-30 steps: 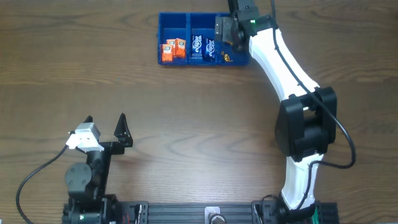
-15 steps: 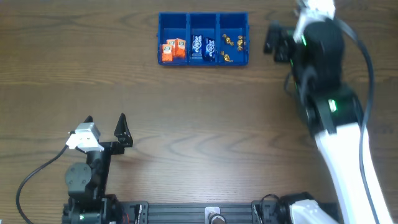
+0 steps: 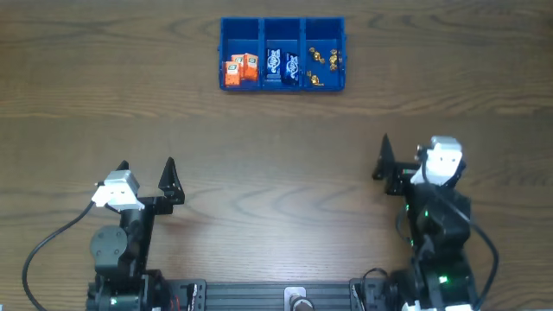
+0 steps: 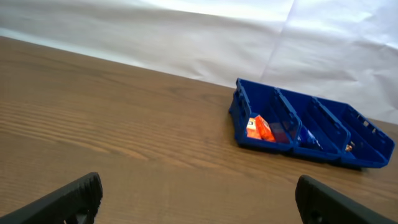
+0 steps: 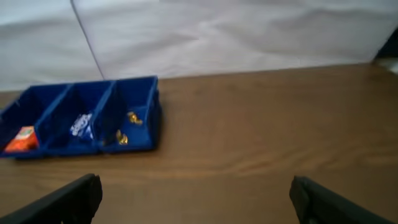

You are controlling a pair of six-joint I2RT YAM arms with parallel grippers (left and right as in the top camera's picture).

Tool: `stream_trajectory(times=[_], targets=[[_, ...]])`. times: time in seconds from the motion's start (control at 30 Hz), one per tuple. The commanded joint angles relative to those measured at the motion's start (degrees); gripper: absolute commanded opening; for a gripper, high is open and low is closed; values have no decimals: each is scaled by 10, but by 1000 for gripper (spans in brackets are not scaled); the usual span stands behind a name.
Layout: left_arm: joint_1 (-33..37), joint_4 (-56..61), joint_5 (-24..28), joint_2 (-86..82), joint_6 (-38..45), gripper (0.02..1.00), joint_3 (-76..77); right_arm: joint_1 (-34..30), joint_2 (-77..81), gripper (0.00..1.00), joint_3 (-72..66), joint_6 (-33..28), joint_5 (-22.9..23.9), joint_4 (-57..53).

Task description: Sort Candies Into Trays

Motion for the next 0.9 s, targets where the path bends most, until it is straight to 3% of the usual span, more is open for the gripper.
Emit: stream_trajectory(times=[0.03,0.2,0.3,0.7,0.9], targets=[[3,-18,12,-4,10,998,-12,-33,-78,998,-91,-7,-46,25],[3,-18,12,-4,10,998,-12,-53,-170,998,-157,-9,-46,14],[3,-18,12,-4,10,996,-12,-52,-194,998,-165,-23,-70,23],[3,-18,12,-4,10,998,-12,-46,-228,998,-167,-91,-68,26],[3,-18,12,-4,10,998,-12,-48,-228,998,-168,-92,-69,26]])
